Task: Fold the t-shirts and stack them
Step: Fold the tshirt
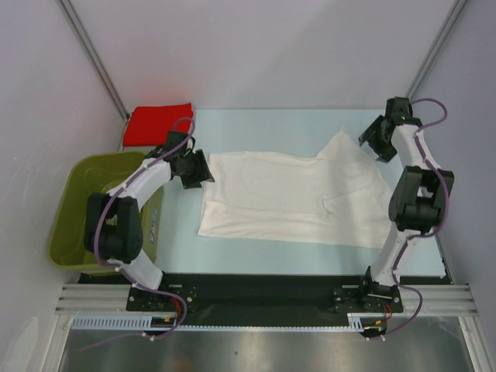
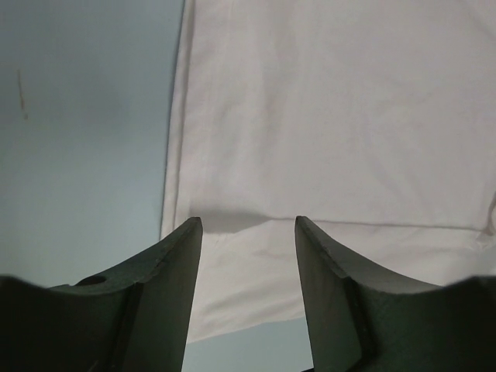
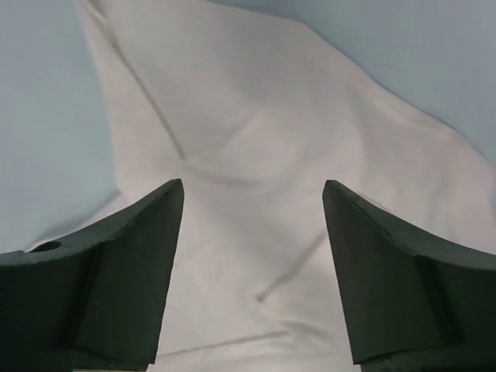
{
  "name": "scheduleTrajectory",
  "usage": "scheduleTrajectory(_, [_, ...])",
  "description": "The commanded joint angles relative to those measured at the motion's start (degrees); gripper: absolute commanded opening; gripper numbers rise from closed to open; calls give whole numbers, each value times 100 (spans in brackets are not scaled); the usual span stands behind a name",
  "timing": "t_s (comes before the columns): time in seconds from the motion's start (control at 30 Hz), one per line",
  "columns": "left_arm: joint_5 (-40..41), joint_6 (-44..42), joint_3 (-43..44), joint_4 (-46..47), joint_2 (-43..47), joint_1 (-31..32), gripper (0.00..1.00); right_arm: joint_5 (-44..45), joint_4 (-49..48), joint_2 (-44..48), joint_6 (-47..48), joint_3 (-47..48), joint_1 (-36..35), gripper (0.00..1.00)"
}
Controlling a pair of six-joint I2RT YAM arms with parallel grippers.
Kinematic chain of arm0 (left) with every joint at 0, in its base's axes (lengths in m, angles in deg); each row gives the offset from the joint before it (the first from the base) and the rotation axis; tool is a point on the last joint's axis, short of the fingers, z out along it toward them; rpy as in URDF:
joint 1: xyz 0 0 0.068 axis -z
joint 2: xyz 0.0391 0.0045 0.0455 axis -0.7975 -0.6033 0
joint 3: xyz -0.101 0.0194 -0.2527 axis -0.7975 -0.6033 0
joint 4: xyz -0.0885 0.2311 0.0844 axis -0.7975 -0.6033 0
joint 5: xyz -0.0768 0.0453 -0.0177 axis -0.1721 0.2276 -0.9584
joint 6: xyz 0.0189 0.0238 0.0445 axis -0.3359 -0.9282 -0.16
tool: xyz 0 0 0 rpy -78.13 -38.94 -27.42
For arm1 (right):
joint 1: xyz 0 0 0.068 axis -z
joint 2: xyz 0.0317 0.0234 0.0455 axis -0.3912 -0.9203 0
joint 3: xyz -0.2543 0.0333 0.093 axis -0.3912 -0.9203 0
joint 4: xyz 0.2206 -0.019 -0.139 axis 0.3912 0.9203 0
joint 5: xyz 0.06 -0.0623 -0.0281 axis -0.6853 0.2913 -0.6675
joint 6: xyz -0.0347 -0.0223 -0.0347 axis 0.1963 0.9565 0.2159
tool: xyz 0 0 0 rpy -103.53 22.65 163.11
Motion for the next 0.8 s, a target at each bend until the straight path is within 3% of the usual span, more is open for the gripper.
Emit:
scheduleTrajectory(0.0, [-379, -273, 536, 233, -309, 49, 56, -760, -889, -990, 131, 1131, -246, 75])
scheduleTrajectory(0.13, [-591, -449, 871, 277, -546, 66, 56, -850, -1390, -1854, 315, 2160, -474, 64])
scheduleTrajectory(0.37, [-837, -660, 906, 277, -705, 92, 55, -930, -1479, -3111, 571, 3647, -554, 66])
scheduleTrajectory(0.57, [-794, -739, 1090, 189, -836, 101, 56, -921, -1470, -3700, 562, 4150, -571, 61])
scheduleTrajectory(0.77, [-837, -704, 1407, 66, -1065, 92, 55, -974, -1672, -3886, 624, 4220, -650, 47])
